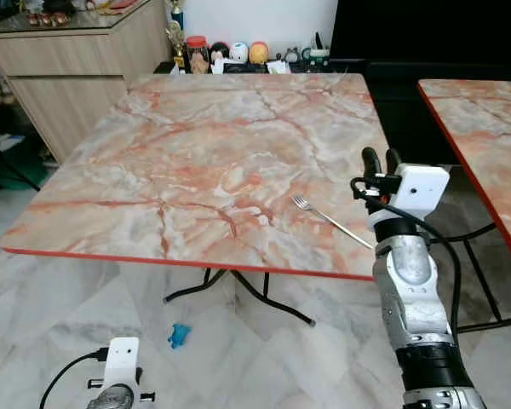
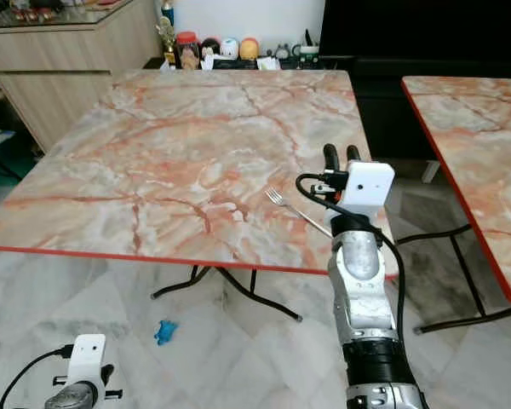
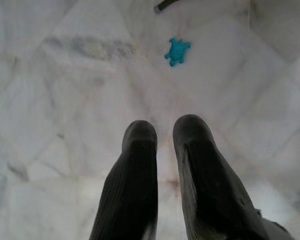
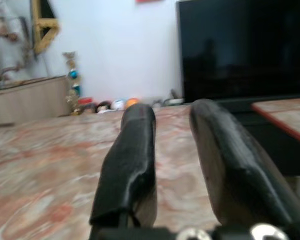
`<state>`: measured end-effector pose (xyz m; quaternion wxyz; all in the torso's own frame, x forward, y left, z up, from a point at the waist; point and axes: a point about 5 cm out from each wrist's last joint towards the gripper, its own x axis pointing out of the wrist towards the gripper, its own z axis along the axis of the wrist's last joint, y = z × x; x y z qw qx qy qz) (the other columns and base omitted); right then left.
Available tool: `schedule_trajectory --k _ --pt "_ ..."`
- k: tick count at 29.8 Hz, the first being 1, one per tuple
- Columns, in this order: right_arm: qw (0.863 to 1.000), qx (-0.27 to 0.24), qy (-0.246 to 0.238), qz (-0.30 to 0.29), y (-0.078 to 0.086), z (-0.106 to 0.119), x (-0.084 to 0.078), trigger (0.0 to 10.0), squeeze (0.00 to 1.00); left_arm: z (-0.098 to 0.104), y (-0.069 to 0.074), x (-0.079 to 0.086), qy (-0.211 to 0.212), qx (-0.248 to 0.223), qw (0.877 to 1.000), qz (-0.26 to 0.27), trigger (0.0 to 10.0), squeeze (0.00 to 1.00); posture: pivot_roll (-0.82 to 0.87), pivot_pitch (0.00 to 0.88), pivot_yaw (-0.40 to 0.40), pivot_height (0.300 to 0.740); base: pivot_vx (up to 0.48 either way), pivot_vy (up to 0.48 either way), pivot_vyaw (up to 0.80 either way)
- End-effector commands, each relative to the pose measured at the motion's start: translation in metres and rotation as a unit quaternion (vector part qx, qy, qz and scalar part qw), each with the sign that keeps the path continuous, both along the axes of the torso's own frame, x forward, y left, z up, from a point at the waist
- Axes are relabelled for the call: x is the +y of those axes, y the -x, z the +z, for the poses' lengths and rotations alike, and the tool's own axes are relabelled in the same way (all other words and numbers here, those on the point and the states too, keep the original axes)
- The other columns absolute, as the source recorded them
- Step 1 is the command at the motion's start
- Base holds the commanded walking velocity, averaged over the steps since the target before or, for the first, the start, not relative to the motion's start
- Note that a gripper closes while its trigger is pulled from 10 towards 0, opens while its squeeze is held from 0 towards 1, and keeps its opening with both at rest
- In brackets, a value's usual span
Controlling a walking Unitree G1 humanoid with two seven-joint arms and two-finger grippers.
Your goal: Setting the table
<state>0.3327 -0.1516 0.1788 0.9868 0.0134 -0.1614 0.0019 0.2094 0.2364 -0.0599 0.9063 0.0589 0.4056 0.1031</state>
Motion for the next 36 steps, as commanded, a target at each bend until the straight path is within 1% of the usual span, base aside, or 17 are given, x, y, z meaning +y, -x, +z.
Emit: schedule_trajectory --k 1,5,12,17,20,21,22,27,28,29,30,31,32,33,34,35,36 --pt "1.0 -0.003 0.002 -0.012 0.0 0.003 -0.009 10.0 0.0 0.002 -0.005 -0.005 0.006 -0.01 1.0 -0.001 10.0 0.0 0.05 0.0 0.038 0.74 0.368 0.0 0.0" --pt "1.0 -0.002 0.003 -0.009 0.0 0.003 -0.007 10.0 0.0 0.002 -0.005 -0.005 0.006 -0.011 1.0 0.001 10.0 0.0 0.05 0.0 0.037 0.74 0.368 0.0 0.0" --pt "1.0 0.009 0.012 -0.002 0.0 0.001 -0.008 10.0 0.0 0.002 -0.006 -0.005 0.004 -0.013 1.0 0.0 10.0 0.0 0.05 0.0 0.036 0.74 0.0 0.0 0.0" --pt "0.996 0.036 0.076 0.034 0.004 -0.001 -0.017 10.0 0.0 0.003 -0.006 -0.005 0.004 -0.014 1.0 0.001 10.0 0.0 0.05 0.0 0.036 0.74 0.0 0.0 0.0" --pt "0.988 0.081 0.127 0.045 0.007 -0.007 -0.033 10.0 0.0 0.002 -0.006 -0.005 0.004 -0.013 1.0 0.001 10.0 0.0 0.04 0.0 0.038 0.74 0.0 0.0 0.0" --pt "0.98 0.116 0.148 0.066 0.01 -0.013 -0.045 10.0 0.0 0.002 -0.006 -0.005 0.004 -0.013 1.0 0.001 10.0 0.0 0.04 0.0 0.038 0.74 0.0 0.0 0.0" --pt "0.976 0.134 0.149 0.086 0.013 -0.016 -0.049 10.0 0.0 0.002 -0.006 -0.005 0.004 -0.013 1.0 0.001 10.0 0.0 0.03 0.0 0.039 0.74 0.0 0.0 0.0" --pt "0.95 0.204 0.191 0.141 0.021 -0.032 -0.06 10.0 0.0 0.002 -0.006 -0.006 0.005 -0.012 1.0 0.0 10.0 0.0 0.03 0.0 0.04 0.74 0.0 0.0 0.0" --pt "0.94 0.23 0.193 0.163 0.023 -0.038 -0.06 10.0 0.0 0.002 -0.006 -0.006 0.005 -0.012 1.0 -0.001 10.0 0.0 0.03 0.0 0.041 0.74 0.0 0.0 0.0" --pt "0.94 0.23 0.193 0.163 0.023 -0.038 -0.06 10.0 0.0 0.002 -0.006 -0.006 0.005 -0.012 1.0 -0.001 10.0 0.0 0.03 0.0 0.041 0.74 0.0 0.0 0.0" --pt "0.934 0.249 0.182 0.181 0.022 -0.043 -0.057 10.0 0.0 0.002 -0.006 -0.005 0.005 -0.011 1.0 -0.001 10.0 0.0 0.02 0.0 0.042 0.74 0.0 0.0 0.0" --pt "0.93 0.259 0.172 0.195 0.02 -0.046 -0.053 10.0 0.07 0.002 -0.006 -0.005 0.005 -0.011 1.0 -0.001 10.0 0.0 0.03 0.0 0.044 0.74 0.0 0.0 0.0" --pt "0.93 0.259 0.172 0.195 0.02 -0.046 -0.053 10.0 0.07 0.002 -0.006 -0.005 0.005 -0.011 1.0 -0.001 10.0 0.0 0.03 0.0 0.044 0.74 0.0 0.0 0.0" --pt "0.927 0.263 0.16 0.216 0.018 -0.048 -0.046 10.0 1.0 0.002 -0.006 -0.005 0.005 -0.011 1.0 -0.001 10.0 0.0 0.03 0.0 0.046 0.74 0.0 0.0 0.0" --pt "0.921 0.262 0.148 0.248 0.016 -0.05 -0.037 10.0 1.0 0.003 -0.006 -0.005 0.004 -0.011 1.0 -0.001 10.0 0.0 0.03 0.0 0.046 0.74 0.0 0.0 0.0" --pt "0.921 0.262 0.148 0.248 0.016 -0.05 -0.037 10.0 1.0 0.003 -0.006 -0.005 0.004 -0.011 1.0 -0.001 10.0 0.0 0.03 0.0 0.046 0.74 0.0 0.0 0.0" --pt "0.914 0.257 0.143 0.28 0.013 -0.051 -0.027 10.0 1.0 0.003 -0.006 -0.005 0.004 -0.01 1.0 -0.001 10.0 0.0 0.03 0.0 0.047 0.74 0.0 0.0 0.0"
